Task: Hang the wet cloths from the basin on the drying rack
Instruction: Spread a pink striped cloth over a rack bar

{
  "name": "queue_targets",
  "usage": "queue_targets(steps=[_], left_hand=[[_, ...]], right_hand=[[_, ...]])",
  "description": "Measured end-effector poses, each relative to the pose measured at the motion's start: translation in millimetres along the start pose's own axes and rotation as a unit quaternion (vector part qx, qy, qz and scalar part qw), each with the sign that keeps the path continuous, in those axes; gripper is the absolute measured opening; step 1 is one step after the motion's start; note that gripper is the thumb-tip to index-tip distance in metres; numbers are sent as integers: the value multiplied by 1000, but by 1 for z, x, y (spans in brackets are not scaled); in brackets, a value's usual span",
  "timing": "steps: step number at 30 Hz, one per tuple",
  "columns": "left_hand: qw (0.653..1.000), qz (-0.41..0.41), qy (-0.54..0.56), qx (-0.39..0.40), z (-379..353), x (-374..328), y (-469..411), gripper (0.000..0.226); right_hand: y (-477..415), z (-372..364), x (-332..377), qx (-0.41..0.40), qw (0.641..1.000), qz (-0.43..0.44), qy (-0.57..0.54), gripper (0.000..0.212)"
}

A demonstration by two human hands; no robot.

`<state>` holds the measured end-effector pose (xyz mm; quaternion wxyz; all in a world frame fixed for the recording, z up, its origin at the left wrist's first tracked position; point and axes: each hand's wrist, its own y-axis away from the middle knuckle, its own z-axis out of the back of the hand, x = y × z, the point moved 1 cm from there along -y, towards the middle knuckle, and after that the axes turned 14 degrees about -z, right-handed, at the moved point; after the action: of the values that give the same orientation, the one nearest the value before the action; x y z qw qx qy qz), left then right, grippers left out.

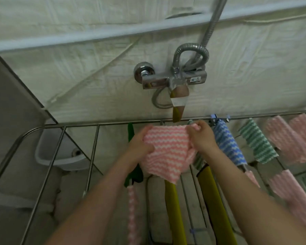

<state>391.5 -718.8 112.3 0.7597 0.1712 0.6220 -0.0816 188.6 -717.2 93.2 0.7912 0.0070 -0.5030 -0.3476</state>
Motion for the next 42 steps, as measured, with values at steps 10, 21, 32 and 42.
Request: queue_targets(steps=[10, 21, 32, 42], left_hand=[[996, 74, 43, -12, 0, 22, -58, 76], [999, 29, 37, -16, -8, 26, -71, 37], [995, -5, -92, -42, -16, 41, -42, 53], [977, -100, -179, 61, -43, 72, 10, 34]], right_hand=[[-67, -44, 8, -38, 970, 25, 237, 11], [-77, -67, -5, -87, 956, 41, 278, 18], [-22, -19, 11, 202, 952, -6, 232, 30], [8, -24, -5, 251, 938, -26, 236, 17]])
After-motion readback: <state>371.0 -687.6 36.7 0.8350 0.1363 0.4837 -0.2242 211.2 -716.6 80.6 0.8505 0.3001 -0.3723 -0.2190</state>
